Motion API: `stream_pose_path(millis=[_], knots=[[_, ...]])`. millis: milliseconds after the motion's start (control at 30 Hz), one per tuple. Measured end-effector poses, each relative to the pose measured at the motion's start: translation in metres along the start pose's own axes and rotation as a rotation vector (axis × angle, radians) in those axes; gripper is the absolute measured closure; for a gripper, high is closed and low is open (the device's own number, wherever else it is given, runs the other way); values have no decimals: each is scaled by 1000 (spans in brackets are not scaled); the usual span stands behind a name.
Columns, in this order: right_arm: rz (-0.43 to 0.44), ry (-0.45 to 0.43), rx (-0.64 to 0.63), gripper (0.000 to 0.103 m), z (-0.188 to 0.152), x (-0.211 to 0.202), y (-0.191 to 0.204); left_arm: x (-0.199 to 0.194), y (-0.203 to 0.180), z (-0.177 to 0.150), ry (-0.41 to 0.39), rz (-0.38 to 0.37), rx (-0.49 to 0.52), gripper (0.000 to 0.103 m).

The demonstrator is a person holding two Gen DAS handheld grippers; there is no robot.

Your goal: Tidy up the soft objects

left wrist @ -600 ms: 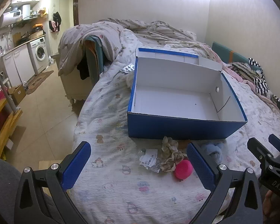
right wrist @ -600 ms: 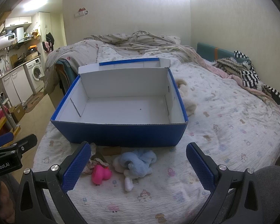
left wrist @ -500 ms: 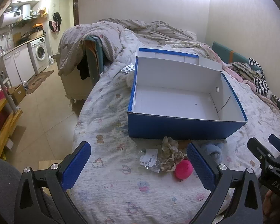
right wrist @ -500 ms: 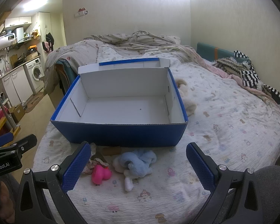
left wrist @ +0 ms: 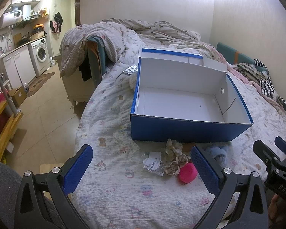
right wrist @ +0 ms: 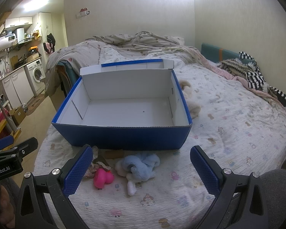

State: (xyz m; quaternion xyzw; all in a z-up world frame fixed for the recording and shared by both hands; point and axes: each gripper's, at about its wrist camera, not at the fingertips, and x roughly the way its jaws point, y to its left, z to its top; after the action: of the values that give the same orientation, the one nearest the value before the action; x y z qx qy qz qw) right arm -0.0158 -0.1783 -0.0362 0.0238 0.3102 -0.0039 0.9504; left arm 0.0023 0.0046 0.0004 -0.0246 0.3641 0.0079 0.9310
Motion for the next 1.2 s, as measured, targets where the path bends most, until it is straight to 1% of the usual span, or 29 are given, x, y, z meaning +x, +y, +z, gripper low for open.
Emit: stream_pose_path(millis=[1200], knots=[[0, 1, 0, 0, 0, 0, 1, 3, 2, -6, 7, 3, 0, 1]])
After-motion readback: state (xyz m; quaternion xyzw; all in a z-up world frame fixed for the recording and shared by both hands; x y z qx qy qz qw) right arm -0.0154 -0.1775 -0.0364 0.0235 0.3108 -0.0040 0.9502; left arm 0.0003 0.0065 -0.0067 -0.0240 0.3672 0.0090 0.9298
